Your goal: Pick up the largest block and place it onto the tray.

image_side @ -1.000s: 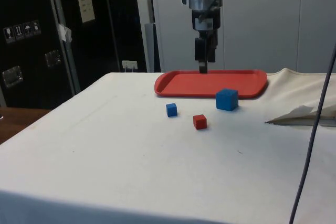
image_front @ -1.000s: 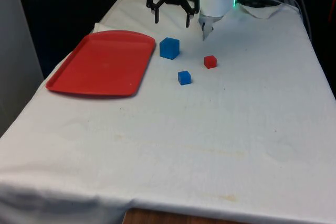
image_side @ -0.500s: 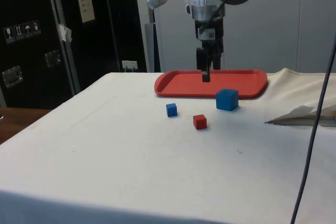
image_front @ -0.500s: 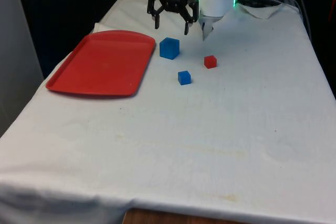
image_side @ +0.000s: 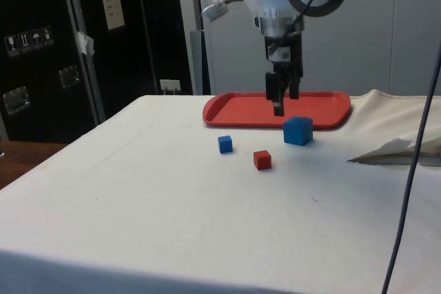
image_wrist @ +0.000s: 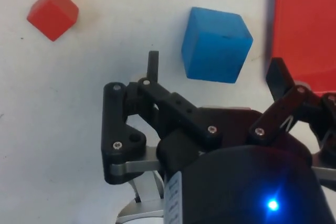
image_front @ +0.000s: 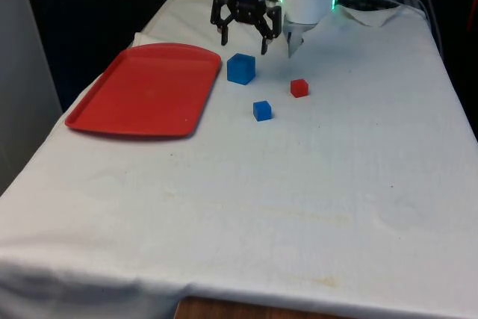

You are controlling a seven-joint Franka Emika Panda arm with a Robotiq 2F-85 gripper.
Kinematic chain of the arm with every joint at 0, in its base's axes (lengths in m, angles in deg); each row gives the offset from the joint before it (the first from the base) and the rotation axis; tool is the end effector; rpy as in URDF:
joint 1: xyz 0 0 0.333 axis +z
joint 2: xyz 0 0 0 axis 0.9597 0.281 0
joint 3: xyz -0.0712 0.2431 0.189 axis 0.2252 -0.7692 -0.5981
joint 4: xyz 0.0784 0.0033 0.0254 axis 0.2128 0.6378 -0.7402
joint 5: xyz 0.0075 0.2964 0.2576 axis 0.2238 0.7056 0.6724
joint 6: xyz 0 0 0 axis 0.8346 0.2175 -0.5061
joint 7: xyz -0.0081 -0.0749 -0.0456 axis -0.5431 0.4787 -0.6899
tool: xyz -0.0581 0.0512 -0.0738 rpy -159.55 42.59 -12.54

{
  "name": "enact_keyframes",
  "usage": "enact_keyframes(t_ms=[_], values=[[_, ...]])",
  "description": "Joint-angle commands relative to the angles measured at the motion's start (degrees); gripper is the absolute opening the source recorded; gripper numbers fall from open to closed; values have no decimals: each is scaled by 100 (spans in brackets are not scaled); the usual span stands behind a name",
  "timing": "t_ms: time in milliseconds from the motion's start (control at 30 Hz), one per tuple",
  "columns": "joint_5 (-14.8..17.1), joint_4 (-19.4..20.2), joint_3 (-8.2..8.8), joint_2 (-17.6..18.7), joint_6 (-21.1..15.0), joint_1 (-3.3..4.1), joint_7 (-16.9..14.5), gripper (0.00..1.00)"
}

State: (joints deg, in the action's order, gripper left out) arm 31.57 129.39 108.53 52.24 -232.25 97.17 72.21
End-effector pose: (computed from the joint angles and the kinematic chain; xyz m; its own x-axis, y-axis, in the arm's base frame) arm 0.3882 -0.1116 0.2311 0.9809 -0.1928 0.0262 -0.1944 -0.9765 0.0928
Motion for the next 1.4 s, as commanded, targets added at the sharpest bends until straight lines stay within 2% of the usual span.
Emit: enact_keyframes(t_ms=[0, 233, 267, 300, 367, 533, 567, 633, 900, 933, 1033, 1167, 1200, 1367], values=[[-6, 40, 11, 40, -132, -11, 46, 100], [17, 178, 46, 264, -476, -6, 206, 100], [0, 138, 40, 241, -355, 0, 183, 100], [23, 206, 52, 315, -556, -6, 252, 100], [17, 229, 52, 361, -630, -6, 292, 100], [11, 252, 57, 453, -762, -6, 372, 100], [0, 229, 57, 435, -670, 0, 361, 100], [11, 264, 63, 481, -796, -11, 395, 100], [17, 338, 195, 722, -1129, -17, 418, 100], [0, 309, 189, 710, -1020, -6, 413, 100], [23, 338, 218, 791, -1215, -17, 441, 100], [23, 332, 223, 848, -1289, -11, 493, 100], [0, 315, 229, 837, -1197, -6, 476, 100], [57, 372, 189, 871, -1352, -23, 544, 100]])
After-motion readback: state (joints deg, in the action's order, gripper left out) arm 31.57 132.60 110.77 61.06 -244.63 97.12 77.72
